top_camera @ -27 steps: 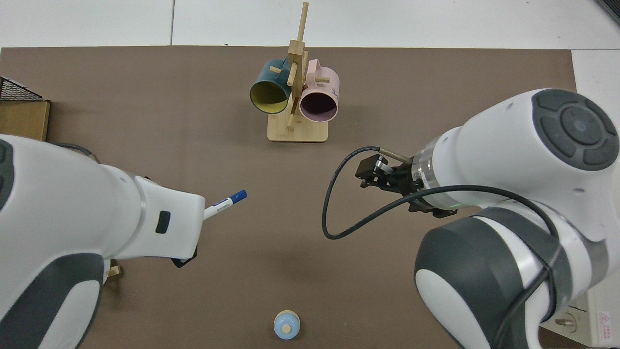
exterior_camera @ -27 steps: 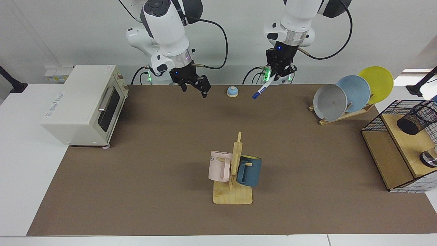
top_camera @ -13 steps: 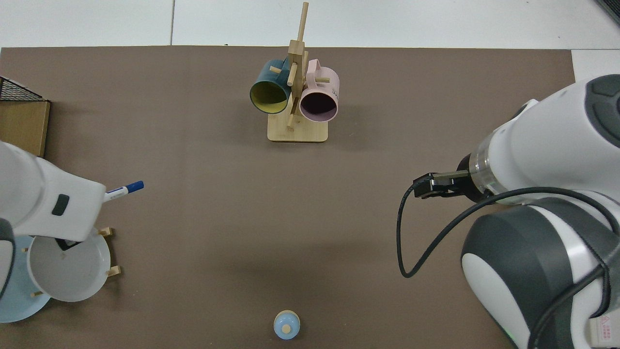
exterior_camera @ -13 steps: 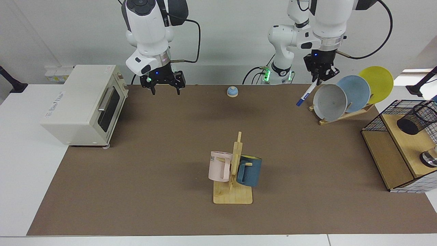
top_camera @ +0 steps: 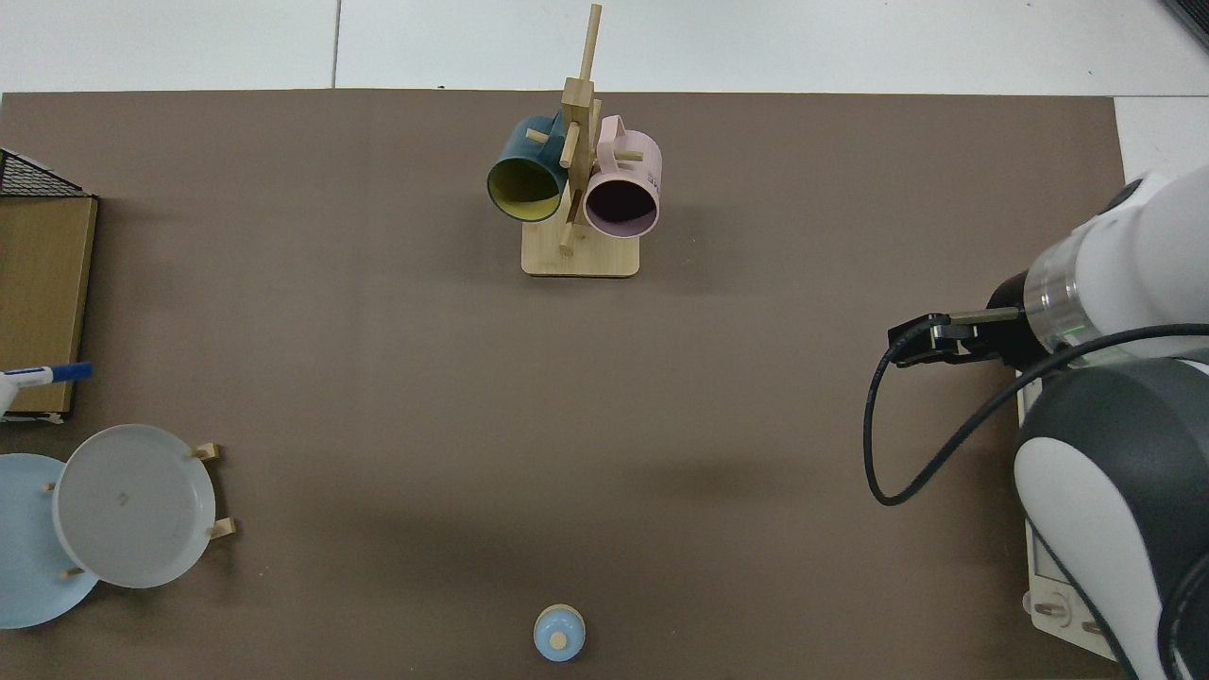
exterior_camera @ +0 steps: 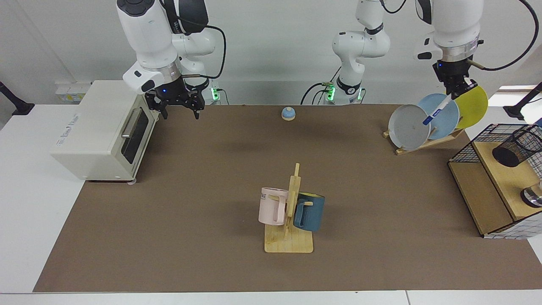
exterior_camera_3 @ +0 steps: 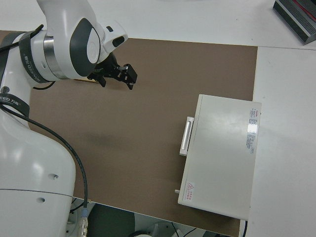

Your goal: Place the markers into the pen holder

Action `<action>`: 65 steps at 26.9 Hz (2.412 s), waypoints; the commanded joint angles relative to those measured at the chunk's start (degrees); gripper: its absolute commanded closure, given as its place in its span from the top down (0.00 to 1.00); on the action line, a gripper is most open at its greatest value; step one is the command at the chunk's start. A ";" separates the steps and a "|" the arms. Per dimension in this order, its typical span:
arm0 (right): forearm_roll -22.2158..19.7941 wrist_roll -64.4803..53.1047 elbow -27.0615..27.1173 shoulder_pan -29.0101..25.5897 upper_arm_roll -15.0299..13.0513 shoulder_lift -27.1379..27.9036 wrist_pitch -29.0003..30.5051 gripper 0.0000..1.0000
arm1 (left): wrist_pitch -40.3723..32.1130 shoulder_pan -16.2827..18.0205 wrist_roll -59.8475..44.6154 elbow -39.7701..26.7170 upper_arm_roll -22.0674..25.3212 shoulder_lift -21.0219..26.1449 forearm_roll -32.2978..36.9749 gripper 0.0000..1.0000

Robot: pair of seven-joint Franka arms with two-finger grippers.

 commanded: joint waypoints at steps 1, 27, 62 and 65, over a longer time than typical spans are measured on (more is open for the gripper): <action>0.48 -1.73 -0.25 -0.87 0.62 -0.73 -1.05 1.00 | 5.21 3.72 9.19 0.98 0.97 0.92 4.67 0.00; 0.48 -1.21 -0.95 -0.96 0.53 -1.25 -1.14 1.00 | 40.90 24.30 42.51 0.37 1.15 8.39 16.72 0.00; 0.48 -1.21 -1.22 -0.96 0.62 -1.43 -1.40 1.00 | 50.84 30.19 46.47 -7.10 1.50 10.32 10.83 1.00; 0.48 -1.21 -1.22 -0.96 0.62 -1.43 -1.40 1.00 | 50.66 29.93 46.82 -5.96 1.50 10.68 11.09 1.00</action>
